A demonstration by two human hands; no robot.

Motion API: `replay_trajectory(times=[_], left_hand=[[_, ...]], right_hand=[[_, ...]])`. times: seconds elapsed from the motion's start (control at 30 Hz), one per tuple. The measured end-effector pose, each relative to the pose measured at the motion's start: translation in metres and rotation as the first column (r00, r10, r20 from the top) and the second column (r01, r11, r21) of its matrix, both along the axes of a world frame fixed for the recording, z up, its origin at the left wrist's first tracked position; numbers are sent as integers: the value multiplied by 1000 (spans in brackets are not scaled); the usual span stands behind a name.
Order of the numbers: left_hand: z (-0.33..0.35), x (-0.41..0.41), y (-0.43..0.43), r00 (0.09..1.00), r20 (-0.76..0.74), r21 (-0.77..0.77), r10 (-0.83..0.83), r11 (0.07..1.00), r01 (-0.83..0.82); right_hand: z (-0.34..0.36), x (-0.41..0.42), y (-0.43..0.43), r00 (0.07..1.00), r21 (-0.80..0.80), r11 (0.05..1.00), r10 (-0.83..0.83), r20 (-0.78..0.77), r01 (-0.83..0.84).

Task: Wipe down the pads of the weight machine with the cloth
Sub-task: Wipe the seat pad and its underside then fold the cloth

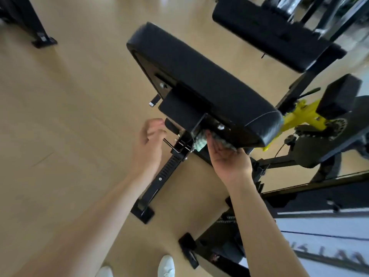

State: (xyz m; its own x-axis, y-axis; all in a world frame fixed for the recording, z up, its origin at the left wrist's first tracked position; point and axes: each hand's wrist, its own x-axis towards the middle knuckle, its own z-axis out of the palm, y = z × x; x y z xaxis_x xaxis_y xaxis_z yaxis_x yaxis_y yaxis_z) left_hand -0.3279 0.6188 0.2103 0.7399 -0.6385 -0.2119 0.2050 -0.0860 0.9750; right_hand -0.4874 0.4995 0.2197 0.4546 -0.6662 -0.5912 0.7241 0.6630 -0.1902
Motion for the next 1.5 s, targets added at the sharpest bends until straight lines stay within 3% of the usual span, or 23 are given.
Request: replay_trajectory(times=[0.07, 0.17, 0.4, 0.53, 0.63, 0.73, 0.8, 0.93, 0.97, 1.03, 1.13, 1.2, 1.23, 1.3, 1.33, 1.4, 1.43, 1.5], left_hand=[[35, 2, 14, 999, -39, -132, 32, 991, -37], [77, 5, 20, 994, 13, -231, -109, 967, 109], [88, 23, 19, 920, 196, 1, -339, 939, 345], [109, 33, 27, 896, -42, 43, -442, 895, 444], [121, 40, 61, 861, -233, -188, -452, 889, 416], [122, 48, 84, 723, -480, -292, -497, 868, 402], [132, 60, 97, 662, -486, -246, -570, 816, 522], [129, 71, 124, 573, -436, -260, -694, 706, 658], [121, 70, 128, 598, -391, -229, -700, 703, 673], [118, 71, 128, 714, -334, -153, -616, 782, 604], [125, 79, 112, 880, -378, 4, -289, 950, 313], [132, 89, 94, 916, -381, 12, -127, 990, 142], [134, 94, 83, 926, -368, -1, -87, 996, 93], [141, 98, 57, 933, -356, -28, -52, 999, 45], [145, 97, 43, 936, -346, -42, -64, 998, 53], [150, 86, 16, 943, -318, -62, -93, 995, 78], [151, 76, 5, 945, -316, -70, -90, 995, 71], [152, 54, -10, 949, -315, -43, -29, 999, 16]], right_hand=[[23, -3, 17, 1000, -36, 999, 16, -23, -17], [63, -1, 49, 998, -134, 990, 24, -65, -33], [132, 13, 107, 976, -294, 956, -42, -216, -24], [162, 29, 139, 938, -399, 902, 17, -347, -164], [178, 37, 158, 859, -521, 783, 33, -512, -340], [185, 49, 171, 713, -559, 595, 34, -700, -577], [185, 61, 176, 593, -509, 510, 3, -805, -693], [167, 83, 171, 376, -378, 520, -115, -919, -766], [162, 87, 167, 334, -355, 515, -135, -933, -781], [152, 91, 162, 277, -335, 470, -190, -942, -817], [149, 82, 145, 159, -430, 393, -560, -813, -813], [151, 63, 124, -50, -438, 357, -818, -574, -825], [151, 50, 108, -160, -398, 386, -854, -495, -832], [151, 26, 77, -295, -281, 480, -809, -508, -831], [149, 16, 64, -283, -242, 496, -761, -583, -834], [143, 4, 45, -84, -301, 450, -658, -749, -841], [140, 1, 39, 3, -350, 424, -634, -774, -835], [135, -2, 33, 71, -391, 383, -632, -772, -837]])
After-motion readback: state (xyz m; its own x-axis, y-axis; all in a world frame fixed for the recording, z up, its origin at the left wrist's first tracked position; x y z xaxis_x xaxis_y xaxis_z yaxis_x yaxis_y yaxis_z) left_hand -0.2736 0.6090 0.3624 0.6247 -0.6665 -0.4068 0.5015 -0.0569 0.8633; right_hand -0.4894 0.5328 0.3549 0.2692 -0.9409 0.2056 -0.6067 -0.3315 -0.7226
